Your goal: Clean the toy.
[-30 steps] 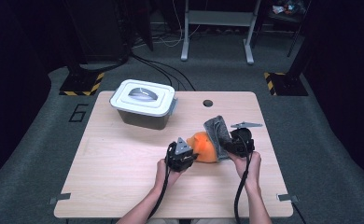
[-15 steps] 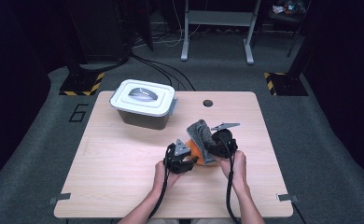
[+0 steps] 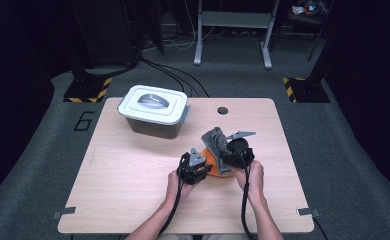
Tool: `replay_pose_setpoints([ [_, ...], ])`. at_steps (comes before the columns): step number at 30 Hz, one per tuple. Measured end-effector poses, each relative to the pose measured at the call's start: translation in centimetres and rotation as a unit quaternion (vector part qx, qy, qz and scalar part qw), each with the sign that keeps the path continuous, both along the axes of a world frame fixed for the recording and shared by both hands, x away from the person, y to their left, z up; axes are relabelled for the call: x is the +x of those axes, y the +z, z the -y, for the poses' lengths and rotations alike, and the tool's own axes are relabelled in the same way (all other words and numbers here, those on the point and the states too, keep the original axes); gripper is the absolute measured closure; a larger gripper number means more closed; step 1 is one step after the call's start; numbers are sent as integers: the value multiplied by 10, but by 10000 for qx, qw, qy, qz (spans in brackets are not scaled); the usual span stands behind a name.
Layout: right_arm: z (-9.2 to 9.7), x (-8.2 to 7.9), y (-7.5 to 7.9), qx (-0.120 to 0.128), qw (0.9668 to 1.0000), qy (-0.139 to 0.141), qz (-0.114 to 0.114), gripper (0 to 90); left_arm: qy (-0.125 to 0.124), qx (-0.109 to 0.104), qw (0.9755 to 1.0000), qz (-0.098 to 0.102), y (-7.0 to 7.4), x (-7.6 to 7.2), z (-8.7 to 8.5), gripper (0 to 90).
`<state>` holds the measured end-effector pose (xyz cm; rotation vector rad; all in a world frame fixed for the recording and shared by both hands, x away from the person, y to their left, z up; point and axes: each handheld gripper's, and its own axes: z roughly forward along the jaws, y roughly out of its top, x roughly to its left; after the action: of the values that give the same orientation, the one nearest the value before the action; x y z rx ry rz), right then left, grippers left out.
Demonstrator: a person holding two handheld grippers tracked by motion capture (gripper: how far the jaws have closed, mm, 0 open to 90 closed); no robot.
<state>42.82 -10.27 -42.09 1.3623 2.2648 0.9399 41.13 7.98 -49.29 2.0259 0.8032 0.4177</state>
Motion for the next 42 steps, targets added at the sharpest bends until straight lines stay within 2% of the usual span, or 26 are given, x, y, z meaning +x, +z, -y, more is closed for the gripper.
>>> replay_pose_setpoints([
  [6, 7, -1, 0, -67, 10000, -29, 45, 757, -31, -42, 10000, -13, 0, 0, 0, 726],
  [11, 15, -2, 1, -230, 9995, -219, 43, 756, -33, -76, 10000, 6, 0, 0, 0, 725],
  [16, 28, 0, -1, -230, 9989, -397, -36, 755, -33, -109, 9999, -16, 0, 1, -1, 725],
  [19, 37, 2, -5, -192, 9985, -507, -86, 755, -44, -96, 9999, -22, 0, 1, -1, 725],
  [22, 44, 3, -11, -262, 9976, -637, -109, 755, -26, -77, 10000, -8, 0, 1, -1, 724],
  [30, 59, 4, -27, -278, 9964, -773, -208, 755, -42, 69, 10000, 21, 3, 3, 0, 724],
  [35, 64, 9, -39, -219, 9955, -843, -385, 755, 7, 6, 10000, -13, 1, 1, 0, 725],
  [37, 65, 11, -44, -145, 9937, -958, -562, 755, -27, 47, 10000, 5, 2, 2, 0, 725],
  [42, 69, 22, -64, -104, 9908, -1005, -898, 755, -14, 21, 10000, -4, 1, 2, 0, 725],
])
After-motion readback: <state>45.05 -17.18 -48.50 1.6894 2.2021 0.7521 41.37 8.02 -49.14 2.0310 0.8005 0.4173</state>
